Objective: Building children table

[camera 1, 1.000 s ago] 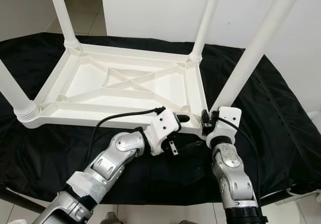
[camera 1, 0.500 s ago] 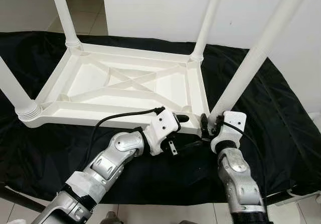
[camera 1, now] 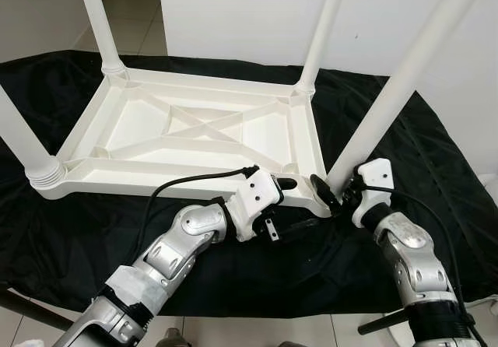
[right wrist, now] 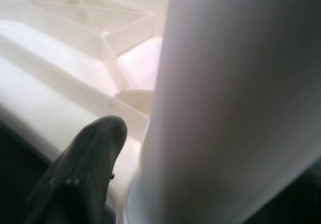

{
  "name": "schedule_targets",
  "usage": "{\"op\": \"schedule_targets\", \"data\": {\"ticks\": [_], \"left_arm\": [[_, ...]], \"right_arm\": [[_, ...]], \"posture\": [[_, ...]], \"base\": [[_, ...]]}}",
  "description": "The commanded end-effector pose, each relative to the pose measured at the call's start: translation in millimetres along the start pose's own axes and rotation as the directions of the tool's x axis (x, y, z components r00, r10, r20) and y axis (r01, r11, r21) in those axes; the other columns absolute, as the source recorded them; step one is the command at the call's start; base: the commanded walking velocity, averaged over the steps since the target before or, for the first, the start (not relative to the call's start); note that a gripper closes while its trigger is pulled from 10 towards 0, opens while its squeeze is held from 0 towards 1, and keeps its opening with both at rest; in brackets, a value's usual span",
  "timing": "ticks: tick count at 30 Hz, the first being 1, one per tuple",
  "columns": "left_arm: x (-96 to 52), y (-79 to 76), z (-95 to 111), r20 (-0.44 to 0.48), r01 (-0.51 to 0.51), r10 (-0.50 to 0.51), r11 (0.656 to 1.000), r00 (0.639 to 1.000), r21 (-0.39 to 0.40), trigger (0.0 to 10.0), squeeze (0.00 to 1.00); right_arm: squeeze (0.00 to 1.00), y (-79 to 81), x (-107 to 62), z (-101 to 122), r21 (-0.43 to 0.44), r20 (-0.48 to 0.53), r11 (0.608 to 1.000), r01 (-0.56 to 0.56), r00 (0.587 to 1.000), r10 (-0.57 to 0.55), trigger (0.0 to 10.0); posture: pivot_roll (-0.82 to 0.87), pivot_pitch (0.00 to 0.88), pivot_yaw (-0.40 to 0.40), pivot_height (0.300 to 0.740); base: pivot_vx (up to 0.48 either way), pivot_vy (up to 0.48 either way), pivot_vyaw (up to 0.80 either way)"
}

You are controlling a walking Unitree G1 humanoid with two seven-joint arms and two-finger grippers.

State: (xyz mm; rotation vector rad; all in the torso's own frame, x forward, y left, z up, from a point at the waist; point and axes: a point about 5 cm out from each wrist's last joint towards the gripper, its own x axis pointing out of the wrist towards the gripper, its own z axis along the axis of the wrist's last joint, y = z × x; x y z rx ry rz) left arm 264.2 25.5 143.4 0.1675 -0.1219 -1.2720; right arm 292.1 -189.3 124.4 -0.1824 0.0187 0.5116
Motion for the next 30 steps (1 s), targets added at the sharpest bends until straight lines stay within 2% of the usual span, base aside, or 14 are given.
{"op": "schedule_targets", "data": {"ticks": [1,2,3,5,6,10,13,19,20,26,28,29,30], "left_arm": [[1.1,-7.2,1.3,-0.005,0.147,-0.147,0.989,0.989,0.012,10.0,0.0],[0.9,-6.6,1.6,-0.005,0.145,-0.145,0.989,0.989,0.014,10.0,0.0],[0.5,-5.6,1.9,-0.006,0.142,-0.142,0.99,0.99,0.016,10.0,0.0],[0.2,-5.0,2.1,-0.006,0.139,-0.139,0.99,0.99,0.018,10.0,0.0],[-0.1,-4.6,2.4,-0.005,0.137,-0.137,0.99,0.991,0.018,10.0,0.0],[-0.3,-4.6,2.2,-0.006,0.136,-0.136,0.991,0.991,0.018,10.0,0.0],[-0.7,-5.2,1.9,-0.006,0.135,-0.135,0.991,0.991,0.017,10.0,0.0],[-0.8,-6.0,1.3,-0.007,0.135,-0.135,0.991,0.991,0.014,10.0,0.0],[-0.9,-6.2,0.8,-0.009,0.137,-0.137,0.991,0.991,0.014,10.0,0.0],[-1.1,-6.1,0.4,-0.011,0.139,-0.138,0.99,0.99,0.014,10.0,0.0],[-1.3,-6.1,0.4,-0.011,0.139,-0.139,0.99,0.99,0.014,10.0,0.0],[-1.0,-6.2,0.4,-0.01,0.139,-0.139,0.99,0.99,0.013,10.0,0.0],[-1.0,-6.2,0.4,-0.01,0.139,-0.139,0.99,0.99,0.013,10.0,0.0]], "right_arm": [[0.0,-0.8,2.8,-5.2,-0.004,-0.031,0.998,-0.063,0.998,0.063,10.0],[0.0,-1.1,5.1,-8.4,-0.006,-0.053,0.994,-0.112,0.992,0.112,10.0],[0.0,-1.4,7.3,-11.9,-0.011,-0.077,0.989,-0.15,0.986,0.149,1.9],[0.0,-1.7,8.4,-14.0,-0.015,-0.091,0.985,-0.173,0.981,0.171,1.9],[0.0,-2.4,9.0,-15.8,-0.031,-0.097,0.982,-0.185,0.979,0.181,0.0],[0.0,-2.5,8.9,-18.0,-0.033,-0.104,0.98,-0.195,0.976,0.19,0.0],[0.0,-1.6,6.6,-23.7,-0.004,-0.12,0.975,-0.221,0.968,0.219,0.0],[0.0,-3.9,3.4,-26.6,0.017,-0.125,0.979,-0.204,0.971,0.204,0.0],[0.0,-6.4,2.4,-25.8,0.029,-0.116,0.986,-0.164,0.979,0.167,10.0],[0.0,-8.9,0.8,-24.0,0.04,-0.095,0.995,-0.09,0.991,0.093,10.0],[0.0,-9.4,0.4,-23.2,0.038,-0.09,0.998,-0.048,0.995,0.052,10.0],[0.0,-7.8,-0.2,-21.6,0.034,-0.073,0.999,0.032,0.997,-0.03,10.0],[0.0,-7.8,-0.2,-21.6,0.034,-0.073,0.999,0.032,0.997,-0.03,10.0]], "posture": [[0.04,0.0,-0.058,0.74],[0.04,0.0,-0.059,0.74],[0.05,0.0,-0.058,0.74],[0.05,0.0,-0.058,0.74],[0.05,0.0,-0.059,0.74],[0.05,0.0,-0.059,0.74],[0.05,0.0,-0.061,0.74],[0.05,0.0,-0.058,0.74],[0.05,0.0,-0.059,0.74],[0.04,0.0,-0.059,0.74],[0.04,0.0,-0.058,0.74],[0.04,0.0,-0.06,0.74],[0.04,0.0,-0.06,0.74]], "base": [[0.0,0.0,0.0],[0.0,0.0,0.0],[0.0,0.0,0.0],[0.0,0.0,0.0],[0.0,0.0,0.0],[0.0,0.0,0.0],[0.0,0.0,0.0],[0.0,0.0,0.0],[0.0,0.0,0.0],[0.0,0.0,0.0],[0.0,0.0,0.0],[0.0,0.0,0.0],[0.0,0.0,0.0]]}}
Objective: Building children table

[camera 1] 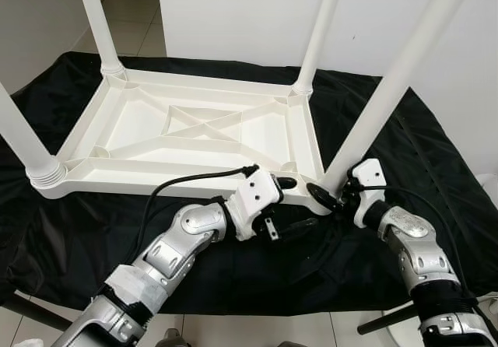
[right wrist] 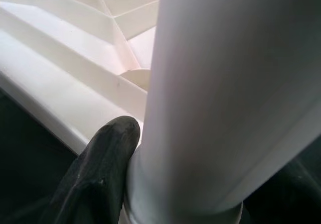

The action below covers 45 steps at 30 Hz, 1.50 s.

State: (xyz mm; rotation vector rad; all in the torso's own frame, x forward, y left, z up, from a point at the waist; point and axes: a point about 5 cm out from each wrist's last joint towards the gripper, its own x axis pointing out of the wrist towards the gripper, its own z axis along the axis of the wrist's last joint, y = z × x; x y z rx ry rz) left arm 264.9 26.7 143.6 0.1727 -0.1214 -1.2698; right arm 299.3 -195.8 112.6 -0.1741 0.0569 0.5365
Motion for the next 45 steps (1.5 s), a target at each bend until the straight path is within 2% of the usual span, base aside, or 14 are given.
{"op": "schedule_targets", "data": {"ticks": [1,8,10,12,13,15,20,29,31,37,38,39,40,45], "left_arm": [[-0.1,-7.2,0.4,-0.006,0.141,-0.141,0.99,0.99,0.01,10.0,0.0],[0.0,-8.2,0.2,-0.006,0.144,-0.144,0.989,0.99,0.008,10.0,0.0],[-0.3,-8.7,0.2,-0.005,0.151,-0.151,0.989,0.989,0.006,10.0,0.0],[-0.3,-8.7,0.2,-0.005,0.151,-0.151,0.989,0.989,0.006,10.0,0.0],[0.0,-8.9,0.1,-0.005,0.154,-0.154,0.988,0.988,0.005,10.0,0.0],[0.0,-8.9,0.1,-0.005,0.154,-0.154,0.988,0.988,0.005,10.0,0.0],[0.7,-10.0,0.6,-0.003,0.162,-0.162,0.987,0.987,0.003,10.0,0.0],[0.6,-10.0,0.7,-0.002,0.16,-0.16,0.987,0.987,0.001,10.0,0.0],[0.7,-10.3,0.2,-0.003,0.16,-0.16,0.987,0.987,0.002,10.0,0.0],[1.5,-10.7,0.0,-0.001,0.158,-0.158,0.987,0.987,0.002,10.0,0.0],[1.7,-10.6,-0.1,0.0,0.158,-0.158,0.987,0.987,0.002,10.0,0.0],[1.7,-10.5,-0.1,-0.001,0.158,-0.158,0.987,0.987,0.002,10.0,0.0],[1.4,-10.4,0.1,-0.001,0.158,-0.158,0.987,0.987,0.003,10.0,0.0],[0.8,-9.8,0.2,-0.003,0.16,-0.16,0.987,0.987,0.005,10.0,0.0]], "right_arm": [[0.0,-0.8,-3.9,-8.8,0.019,-0.04,0.998,0.06,0.997,-0.059,10.0],[0.0,8.3,-6.1,-4.4,0.043,-0.005,0.98,0.196,0.98,-0.196,10.0],[0.0,29.6,-7.5,4.3,0.082,0.035,0.934,0.349,0.935,-0.352,10.0],[0.0,29.6,-7.5,4.3,0.082,0.035,0.934,0.349,0.935,-0.352,10.0],[0.0,37.9,-7.7,5.3,0.102,0.026,0.892,0.441,0.895,-0.445,10.0],[0.0,37.9,-7.7,5.3,0.102,0.026,0.892,0.441,0.895,-0.445,10.0],[0.0,59.1,0.1,4.6,0.104,-0.031,0.745,0.659,0.75,-0.66,10.0],[0.0,61.5,2.7,8.3,0.146,-0.027,0.73,0.667,0.741,-0.671,10.0],[1.0,58.5,-2.4,9.9,0.163,-0.008,0.737,0.656,0.747,-0.664,10.0],[1.0,56.9,-13.5,14.1,0.196,0.031,0.77,0.606,0.782,-0.623,10.0],[0.21,56.3,-18.5,13.4,0.197,0.04,0.801,0.565,0.812,-0.583,10.0],[0.21,55.8,-20.4,12.5,0.193,0.042,0.816,0.545,0.826,-0.561,10.0],[0.0,53.3,-23.5,11.2,0.189,0.048,0.836,0.515,0.846,-0.532,10.0],[0.0,43.8,-29.9,9.8,0.159,0.075,0.892,0.423,0.896,-0.438,10.0]], "posture": [[0.04,0.0,-0.06,0.74],[0.04,0.0,-0.054,0.74],[0.02,0.0,-0.043,0.74],[0.02,0.0,-0.043,0.74],[0.02,0.0,-0.04,0.74],[0.02,0.0,-0.04,0.74],[0.02,0.0,-0.04,0.74],[0.02,0.0,-0.044,0.74],[0.02,0.0,-0.049,0.74],[0.02,0.0,-0.057,0.74],[0.02,0.0,-0.056,0.74],[0.02,0.0,-0.056,0.74],[0.02,0.0,-0.055,0.74],[0.02,0.0,-0.051,0.74]], "base": [[0.0,0.0,0.0],[0.0,0.0,0.0],[0.0,0.0,0.0],[0.0,0.0,0.0],[0.0,0.0,0.0],[0.0,0.0,0.0],[0.0,0.0,0.0],[0.0,0.0,0.0],[0.0,0.0,0.0],[0.0,0.0,0.0],[0.0,0.0,0.0],[0.0,0.0,0.0],[0.0,0.0,0.0],[0.0,0.0,0.0]]}}
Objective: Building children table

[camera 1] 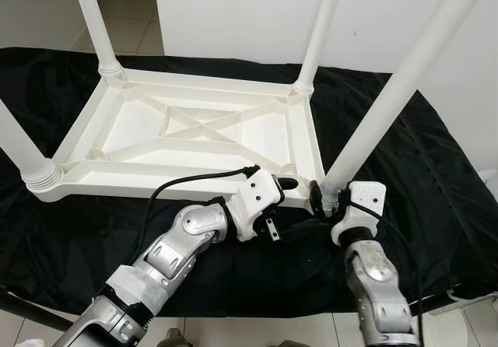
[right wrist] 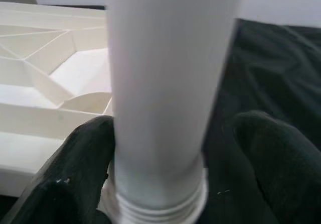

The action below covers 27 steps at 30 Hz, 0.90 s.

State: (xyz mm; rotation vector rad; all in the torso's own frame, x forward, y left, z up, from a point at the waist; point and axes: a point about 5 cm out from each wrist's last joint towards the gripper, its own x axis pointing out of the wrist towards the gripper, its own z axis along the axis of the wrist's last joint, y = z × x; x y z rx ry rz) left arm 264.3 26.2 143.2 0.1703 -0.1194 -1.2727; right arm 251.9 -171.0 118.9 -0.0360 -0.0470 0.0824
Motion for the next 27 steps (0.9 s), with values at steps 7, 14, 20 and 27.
{"op": "schedule_targets", "data": {"ticks": [7,14,20,27], "left_arm": [[0.2,-7.4,0.3,-0.008,0.161,-0.161,0.987,0.987,0.014,10.0,0.0],[1.0,-7.7,0.8,-0.006,0.164,-0.164,0.986,0.986,0.018,10.0,0.0],[1.2,-6.1,2.3,-0.005,0.159,-0.159,0.987,0.987,0.023,10.0,0.0],[0.9,-4.8,4.3,0.0,0.141,-0.141,0.99,0.99,0.026,10.0,0.0]], "right_arm": [[0.0,-19.9,8.9,2.7,-0.073,-0.019,0.958,-0.279,0.96,0.278,10.0],[0.0,-22.6,25.3,2.2,-0.125,-0.104,0.87,-0.476,0.879,0.466,10.0],[0.0,-21.2,40.5,-2.3,-0.128,-0.152,0.828,-0.546,0.835,0.528,10.0],[0.0,-16.8,47.9,-9.4,-0.088,-0.176,0.802,-0.591,0.802,0.571,0.0]], "posture": [[0.03,0.0,-0.049,0.74],[0.03,0.0,-0.049,0.74],[0.04,0.0,-0.049,0.74],[0.06,0.0,-0.055,0.74]], "base": [[0.0,0.0,0.0],[0.0,0.0,0.0],[0.0,0.0,0.0],[0.0,0.0,0.0]]}}
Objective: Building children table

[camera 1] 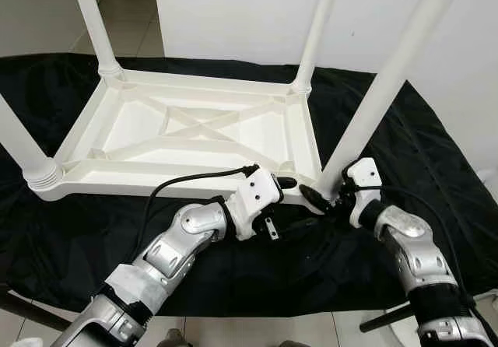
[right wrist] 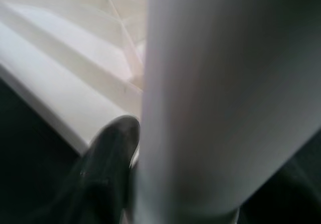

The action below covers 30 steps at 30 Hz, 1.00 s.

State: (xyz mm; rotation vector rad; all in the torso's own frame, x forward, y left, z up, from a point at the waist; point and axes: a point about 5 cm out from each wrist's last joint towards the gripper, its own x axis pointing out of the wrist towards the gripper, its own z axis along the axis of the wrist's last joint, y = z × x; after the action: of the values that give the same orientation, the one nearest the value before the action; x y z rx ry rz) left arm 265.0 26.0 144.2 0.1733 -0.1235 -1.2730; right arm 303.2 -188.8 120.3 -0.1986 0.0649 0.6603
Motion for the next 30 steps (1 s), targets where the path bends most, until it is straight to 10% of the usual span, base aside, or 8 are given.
{"op": "schedule_targets", "data": {"ticks": [1,10,11,22,30], "left_arm": [[0.4,-5.3,3.8,0.001,0.135,-0.135,0.991,0.991,0.02,10.0,0.0],[0.4,-5.1,3.6,0.004,0.127,-0.127,0.992,0.992,0.013,10.0,0.0],[0.7,-4.7,3.7,0.004,0.127,-0.127,0.992,0.992,0.013,10.0,0.0],[1.6,-3.3,3.9,0.005,0.129,-0.129,0.992,0.992,0.013,10.0,0.0],[3.1,-4.9,3.5,0.007,0.137,-0.137,0.991,0.991,0.01,10.0,0.0]], "right_arm": [[0.0,6.4,2.8,-8.6,0.032,-0.033,0.998,-0.053,0.998,0.054,0.0],[0.0,-0.5,-4.8,-16.1,0.066,-0.031,0.997,-0.026,0.999,0.029,0.4],[0.0,-1.8,-6.3,-15.4,0.079,-0.019,0.997,0.011,1.0,-0.009,10.0],[0.0,-0.5,-9.1,-8.4,0.131,0.021,0.961,0.243,0.969,-0.247,10.0],[0.0,15.9,-0.2,-6.2,0.221,-0.05,0.715,0.663,0.74,-0.671,10.0]], "posture": [[0.06,0.0,-0.056,0.74],[0.04,0.0,-0.051,0.74],[0.04,0.0,-0.05,0.74],[0.03,0.0,-0.048,0.74],[0.02,0.0,-0.044,0.74]], "base": [[0.0,0.0,0.0],[0.0,0.0,0.0],[0.0,0.0,0.0],[0.0,0.0,0.0],[0.0,0.0,0.0]]}}
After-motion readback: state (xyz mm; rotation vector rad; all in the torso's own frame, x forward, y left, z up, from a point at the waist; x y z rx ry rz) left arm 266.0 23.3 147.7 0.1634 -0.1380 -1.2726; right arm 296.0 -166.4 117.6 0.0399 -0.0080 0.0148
